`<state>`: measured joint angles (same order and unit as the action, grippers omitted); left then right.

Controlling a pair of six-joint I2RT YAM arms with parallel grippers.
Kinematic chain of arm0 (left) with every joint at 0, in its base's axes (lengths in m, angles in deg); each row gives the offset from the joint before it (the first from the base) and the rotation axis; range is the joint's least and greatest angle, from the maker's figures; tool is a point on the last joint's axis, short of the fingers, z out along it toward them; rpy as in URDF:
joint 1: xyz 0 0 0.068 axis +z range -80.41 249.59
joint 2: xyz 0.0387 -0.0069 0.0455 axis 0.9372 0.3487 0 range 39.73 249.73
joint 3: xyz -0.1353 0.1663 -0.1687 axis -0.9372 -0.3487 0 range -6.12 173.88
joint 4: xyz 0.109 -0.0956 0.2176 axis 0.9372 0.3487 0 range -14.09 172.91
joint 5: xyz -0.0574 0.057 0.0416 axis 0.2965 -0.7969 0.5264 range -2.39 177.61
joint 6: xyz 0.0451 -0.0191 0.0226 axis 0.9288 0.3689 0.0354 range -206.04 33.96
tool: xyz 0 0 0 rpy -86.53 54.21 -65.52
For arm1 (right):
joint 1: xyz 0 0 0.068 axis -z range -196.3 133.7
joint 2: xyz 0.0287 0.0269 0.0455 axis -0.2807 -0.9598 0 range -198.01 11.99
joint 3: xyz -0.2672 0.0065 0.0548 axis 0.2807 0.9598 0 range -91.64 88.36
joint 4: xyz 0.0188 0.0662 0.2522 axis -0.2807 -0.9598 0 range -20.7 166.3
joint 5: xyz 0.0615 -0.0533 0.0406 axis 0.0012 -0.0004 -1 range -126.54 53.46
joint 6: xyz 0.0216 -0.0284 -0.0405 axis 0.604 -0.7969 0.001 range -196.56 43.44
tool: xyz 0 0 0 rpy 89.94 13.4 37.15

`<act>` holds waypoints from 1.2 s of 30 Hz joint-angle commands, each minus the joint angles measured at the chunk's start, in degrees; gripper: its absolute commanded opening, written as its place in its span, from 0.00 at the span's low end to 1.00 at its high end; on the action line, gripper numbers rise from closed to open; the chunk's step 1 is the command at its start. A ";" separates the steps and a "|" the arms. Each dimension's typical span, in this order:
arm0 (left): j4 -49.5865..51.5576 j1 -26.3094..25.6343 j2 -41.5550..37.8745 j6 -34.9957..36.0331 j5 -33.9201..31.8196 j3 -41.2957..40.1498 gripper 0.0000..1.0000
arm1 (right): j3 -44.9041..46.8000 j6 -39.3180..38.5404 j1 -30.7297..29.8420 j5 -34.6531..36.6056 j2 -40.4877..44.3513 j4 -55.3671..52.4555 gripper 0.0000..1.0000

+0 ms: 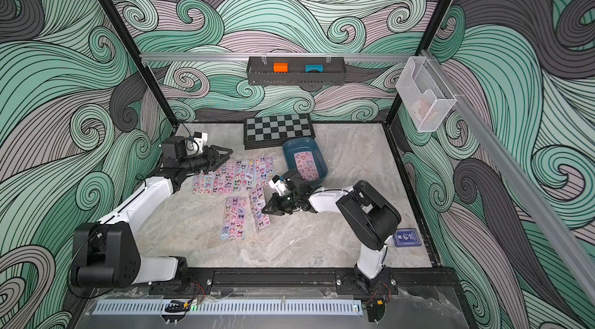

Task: Take the stickers out of the storage box
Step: Place the sticker at the center of the board.

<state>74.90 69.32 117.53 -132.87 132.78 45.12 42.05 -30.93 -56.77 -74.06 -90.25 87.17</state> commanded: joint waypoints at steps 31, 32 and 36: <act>0.38 0.15 -0.12 2.20 0.39 2.02 0.43 | 5.57 9.66 -6.47 18.66 -2.10 6.19 0.04; 0.48 0.13 -0.21 2.32 0.35 2.02 0.43 | 5.52 9.55 -6.51 18.65 -2.00 6.22 0.04; 0.56 0.17 -0.13 2.45 0.35 2.03 0.43 | 5.27 9.48 -6.90 18.72 -2.09 6.00 0.07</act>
<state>75.07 69.32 117.53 -131.84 132.80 45.12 47.89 -21.64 -63.02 -57.31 -91.01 95.35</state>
